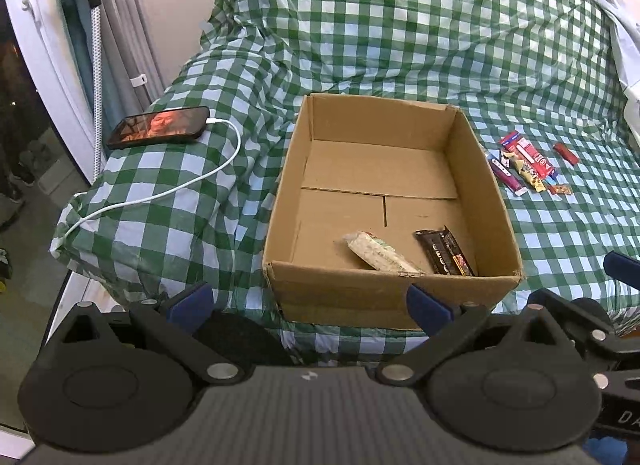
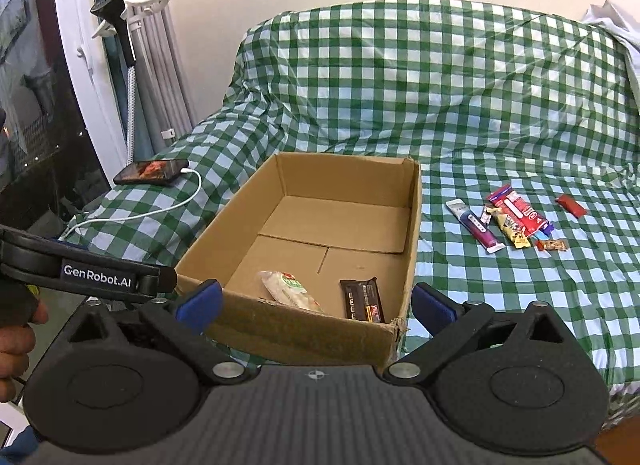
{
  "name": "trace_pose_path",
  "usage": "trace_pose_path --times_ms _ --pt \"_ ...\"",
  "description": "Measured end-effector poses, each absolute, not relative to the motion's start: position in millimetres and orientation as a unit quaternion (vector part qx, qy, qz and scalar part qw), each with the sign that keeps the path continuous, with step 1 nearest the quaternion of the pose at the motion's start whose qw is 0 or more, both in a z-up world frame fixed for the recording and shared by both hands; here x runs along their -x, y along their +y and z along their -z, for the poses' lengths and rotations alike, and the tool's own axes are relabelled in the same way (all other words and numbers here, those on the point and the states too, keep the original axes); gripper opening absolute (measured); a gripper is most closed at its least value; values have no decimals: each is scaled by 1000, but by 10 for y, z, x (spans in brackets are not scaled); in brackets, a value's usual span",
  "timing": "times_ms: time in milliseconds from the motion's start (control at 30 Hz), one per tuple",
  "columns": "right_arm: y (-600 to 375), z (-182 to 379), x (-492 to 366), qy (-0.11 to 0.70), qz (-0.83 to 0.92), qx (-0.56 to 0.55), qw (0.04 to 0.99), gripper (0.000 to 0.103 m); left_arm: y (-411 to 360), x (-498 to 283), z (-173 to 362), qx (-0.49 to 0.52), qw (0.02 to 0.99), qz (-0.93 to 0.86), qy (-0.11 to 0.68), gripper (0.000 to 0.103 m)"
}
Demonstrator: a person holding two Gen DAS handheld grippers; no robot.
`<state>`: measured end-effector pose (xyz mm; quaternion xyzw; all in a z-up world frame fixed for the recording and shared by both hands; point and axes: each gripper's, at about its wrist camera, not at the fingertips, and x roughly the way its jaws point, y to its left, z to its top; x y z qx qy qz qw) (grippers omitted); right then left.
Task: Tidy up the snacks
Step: 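Withdraw both tools from the box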
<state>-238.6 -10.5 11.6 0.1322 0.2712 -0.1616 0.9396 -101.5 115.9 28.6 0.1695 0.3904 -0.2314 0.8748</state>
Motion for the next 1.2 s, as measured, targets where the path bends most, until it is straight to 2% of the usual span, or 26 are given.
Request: trace_pose_path --times_ms 567,1200 --pt "-42 -120 2460 264 153 -138 942 102 1178 1094 -258 -168 869 232 403 103" --pt "-373 62 2528 267 157 -190 932 102 836 1085 -128 -200 854 228 423 103"
